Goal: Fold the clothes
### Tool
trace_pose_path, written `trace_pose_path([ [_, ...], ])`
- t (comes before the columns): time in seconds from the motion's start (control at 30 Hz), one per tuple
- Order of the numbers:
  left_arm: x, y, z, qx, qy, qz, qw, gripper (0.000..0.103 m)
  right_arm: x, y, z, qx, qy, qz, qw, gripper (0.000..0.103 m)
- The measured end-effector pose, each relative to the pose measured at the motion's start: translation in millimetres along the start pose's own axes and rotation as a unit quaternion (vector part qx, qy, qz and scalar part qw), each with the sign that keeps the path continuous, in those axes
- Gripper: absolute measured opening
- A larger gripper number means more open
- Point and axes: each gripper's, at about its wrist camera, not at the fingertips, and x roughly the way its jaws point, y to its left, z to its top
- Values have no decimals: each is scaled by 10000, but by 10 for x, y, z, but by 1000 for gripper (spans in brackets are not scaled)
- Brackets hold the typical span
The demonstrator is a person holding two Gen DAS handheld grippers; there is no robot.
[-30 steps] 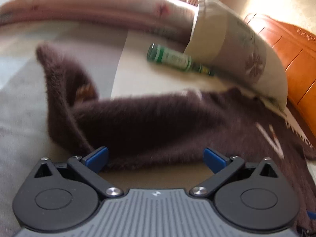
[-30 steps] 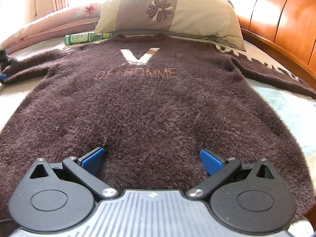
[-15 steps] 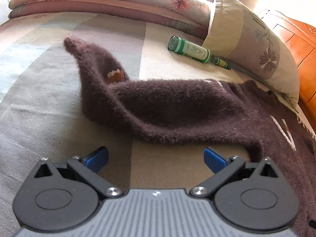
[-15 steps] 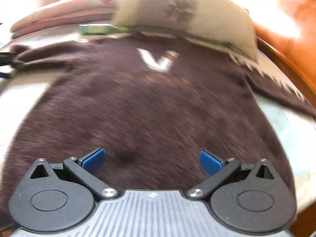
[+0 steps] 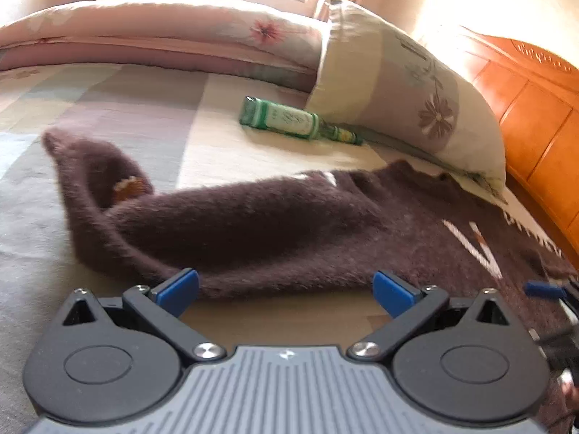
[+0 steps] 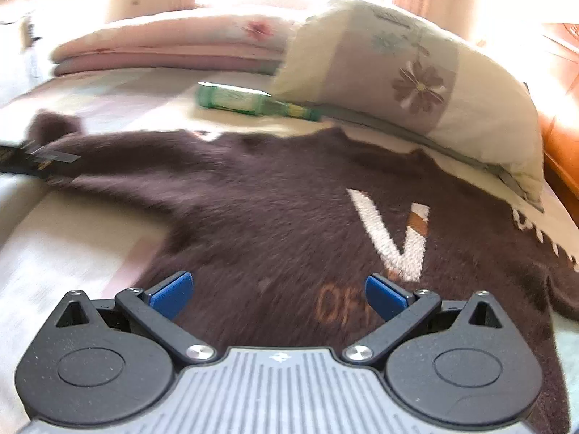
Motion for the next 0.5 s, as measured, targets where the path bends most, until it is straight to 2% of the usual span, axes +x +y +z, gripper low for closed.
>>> trace_pose_path([
  [0.07, 21, -14, -5, 36, 17, -34, 10000, 102, 169, 6, -9, 104, 326, 32, 9994, 103],
  [0.17, 32, -18, -6, 38, 21, -236, 9997, 102, 264, 79, -255, 58, 729, 253, 9970, 103],
  [0.27, 23, -14, -10, 18, -3, -583, 9983, 102, 133, -2, -427, 372, 354, 351, 9981, 103],
  [0.5, 28, -12, -35, 117, 20, -434, 9990, 102, 82, 48, -363, 187, 644, 340, 9972, 103],
])
